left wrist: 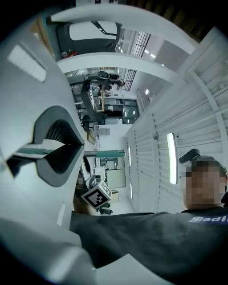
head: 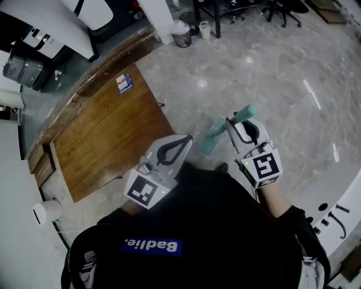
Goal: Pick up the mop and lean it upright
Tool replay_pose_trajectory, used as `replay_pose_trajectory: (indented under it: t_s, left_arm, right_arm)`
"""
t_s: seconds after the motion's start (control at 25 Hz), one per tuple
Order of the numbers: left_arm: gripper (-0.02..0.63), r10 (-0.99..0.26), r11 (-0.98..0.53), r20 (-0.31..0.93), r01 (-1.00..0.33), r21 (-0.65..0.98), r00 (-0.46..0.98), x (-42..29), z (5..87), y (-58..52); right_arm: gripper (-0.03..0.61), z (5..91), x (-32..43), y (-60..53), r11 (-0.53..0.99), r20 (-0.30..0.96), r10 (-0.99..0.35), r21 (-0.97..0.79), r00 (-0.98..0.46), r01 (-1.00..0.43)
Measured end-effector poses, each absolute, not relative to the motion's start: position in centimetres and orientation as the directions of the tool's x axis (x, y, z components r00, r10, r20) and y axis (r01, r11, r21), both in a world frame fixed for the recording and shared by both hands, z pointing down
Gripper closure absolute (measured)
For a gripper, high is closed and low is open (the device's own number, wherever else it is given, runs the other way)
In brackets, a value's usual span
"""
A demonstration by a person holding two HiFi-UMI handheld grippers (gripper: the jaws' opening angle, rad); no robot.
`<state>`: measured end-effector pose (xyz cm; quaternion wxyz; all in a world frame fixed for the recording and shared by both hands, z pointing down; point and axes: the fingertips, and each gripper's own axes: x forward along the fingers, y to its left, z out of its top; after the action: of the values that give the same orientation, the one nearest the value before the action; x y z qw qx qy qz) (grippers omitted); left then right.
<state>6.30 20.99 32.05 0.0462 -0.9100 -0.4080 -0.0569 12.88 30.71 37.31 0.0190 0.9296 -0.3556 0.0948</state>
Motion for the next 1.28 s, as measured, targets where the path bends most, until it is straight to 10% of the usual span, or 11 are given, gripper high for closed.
replay_pose_trajectory:
  t_s: [0.92,1.28]
  left_arm:
    - [0.595,0.457,-0.883,0.008,0.453,0.127,0.889,23.2,32.9,9.7]
    - [0.595,-0.033,-0.994,0.089,-0.042,0.100,0.996,29.0,35.1,4.8]
  right_arm:
    - [0.472,37.3,30.2,20.9,-0.397,0.383,-0.839,0.057,0.387,-0.916]
    - [0.474,43.2,40.6,13.3,-0.065,0.423,-0.905,-0.035,0.044,-0.997]
